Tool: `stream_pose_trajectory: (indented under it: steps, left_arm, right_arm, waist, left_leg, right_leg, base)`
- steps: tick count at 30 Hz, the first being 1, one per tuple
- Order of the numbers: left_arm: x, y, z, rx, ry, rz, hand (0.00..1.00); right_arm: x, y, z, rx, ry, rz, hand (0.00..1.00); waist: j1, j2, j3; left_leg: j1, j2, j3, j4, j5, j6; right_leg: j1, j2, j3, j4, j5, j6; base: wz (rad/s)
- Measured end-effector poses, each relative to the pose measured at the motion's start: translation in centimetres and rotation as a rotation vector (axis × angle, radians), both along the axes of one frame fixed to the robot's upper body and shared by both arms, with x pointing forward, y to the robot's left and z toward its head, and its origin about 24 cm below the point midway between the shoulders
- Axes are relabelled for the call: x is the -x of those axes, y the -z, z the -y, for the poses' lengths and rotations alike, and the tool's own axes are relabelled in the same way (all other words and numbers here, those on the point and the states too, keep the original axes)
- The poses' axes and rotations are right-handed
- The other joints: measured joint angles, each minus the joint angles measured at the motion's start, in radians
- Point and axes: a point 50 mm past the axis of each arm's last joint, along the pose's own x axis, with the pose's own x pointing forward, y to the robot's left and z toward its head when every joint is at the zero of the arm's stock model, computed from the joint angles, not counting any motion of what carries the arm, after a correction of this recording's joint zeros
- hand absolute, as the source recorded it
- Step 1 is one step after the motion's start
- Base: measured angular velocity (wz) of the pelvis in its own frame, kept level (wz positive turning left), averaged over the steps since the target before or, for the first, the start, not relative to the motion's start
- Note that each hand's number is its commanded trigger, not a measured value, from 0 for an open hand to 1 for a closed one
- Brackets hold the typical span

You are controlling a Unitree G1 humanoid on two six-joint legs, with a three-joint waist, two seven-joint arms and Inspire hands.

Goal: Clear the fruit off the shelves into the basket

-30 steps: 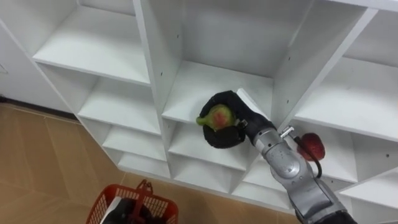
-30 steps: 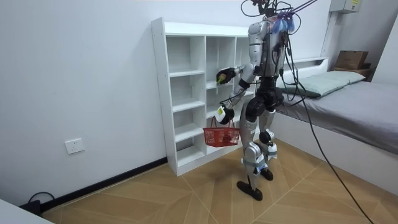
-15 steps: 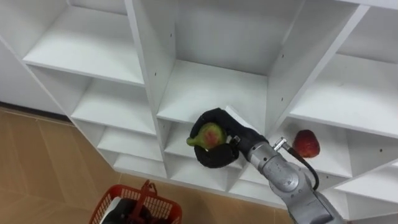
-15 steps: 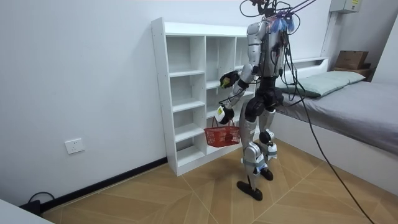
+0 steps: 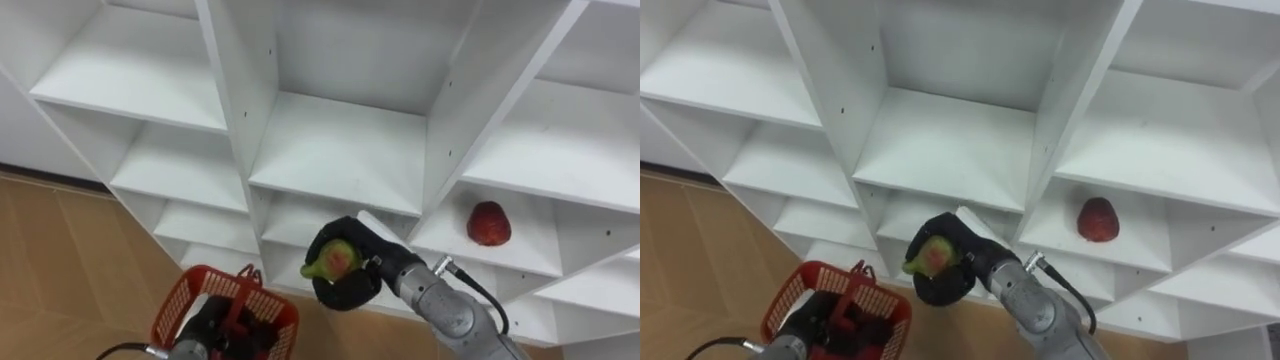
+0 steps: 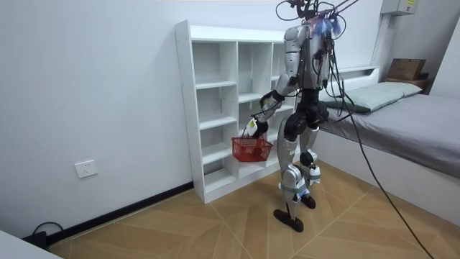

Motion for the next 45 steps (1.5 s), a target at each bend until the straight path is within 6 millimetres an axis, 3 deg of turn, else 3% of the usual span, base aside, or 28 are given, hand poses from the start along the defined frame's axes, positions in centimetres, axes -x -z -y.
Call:
stream_pose_trajectory:
  steps: [4, 11, 17, 25, 34, 45]
  left_arm:
    - [-0.8, -0.4, 1.1, 0.055, -0.022, 0.044, 1.00]
    - [-1.0, -0.6, 1.8, 0.100, -0.010, 0.055, 1.00]
    - [-0.6, -0.4, 2.3, 0.095, 0.036, 0.040, 1.00]
    - [-0.6, -0.5, 3.0, 0.105, 0.115, 0.040, 1.00]
    - [-1.0, -1.0, 3.5, 0.137, 0.161, 0.058, 1.00]
    - [-0.9, -1.1, 3.4, 0.157, 0.190, 0.048, 1.00]
  right_arm:
    - [0.0, 0.0, 0.0, 0.000, 0.003, 0.002, 1.00]
    - [0.3, 0.4, 0.2, 0.001, 0.019, -0.009, 1.00]
    - [0.8, 1.7, 1.0, 0.032, 0.054, -0.050, 1.00]
    - [1.3, 3.0, 1.7, 0.060, 0.081, -0.105, 1.00]
    - [1.8, 4.1, 2.5, 0.086, 0.103, -0.141, 1.00]
    - [2.4, 4.9, 2.7, 0.121, 0.094, -0.175, 1.00]
  waist:
    - [-0.008, 0.007, 0.0044]
    - [-0.009, 0.010, 0.0043]
    - [-0.022, 0.024, 0.0029]
    - [-0.029, 0.026, 0.0017]
    - [-0.030, 0.040, -0.0057]
    - [-0.026, 0.043, -0.0034]
  left_leg:
    - [-0.007, 0.000, 0.004, 0.002, 0.000, 0.000]
    - [-0.029, -0.001, 0.004, 0.012, 0.000, 0.000]
    - [-0.038, -0.001, 0.002, 0.017, 0.000, 0.000]
    - [-0.047, 0.000, 0.001, 0.023, 0.000, 0.000]
    - [-0.050, 0.000, 0.004, 0.029, 0.000, 0.000]
    - [-0.052, 0.001, 0.012, 0.030, 0.000, 0.000]
  right_leg:
    - [-0.008, -0.001, -0.003, 0.001, 0.000, 0.000]
    - [-0.031, -0.002, -0.004, 0.004, 0.000, 0.000]
    - [-0.034, -0.004, -0.011, 0.004, 0.000, 0.000]
    - [-0.042, -0.005, -0.017, 0.010, 0.002, -0.003]
    - [-0.048, -0.004, -0.013, 0.016, 0.002, -0.004]
    - [-0.052, -0.004, -0.006, 0.016, 0.003, -0.005]
  base:
    - [-0.02]
    - [0.00]
    - [0.03]
    - [0.00]
    - [0.00]
    - [0.00]
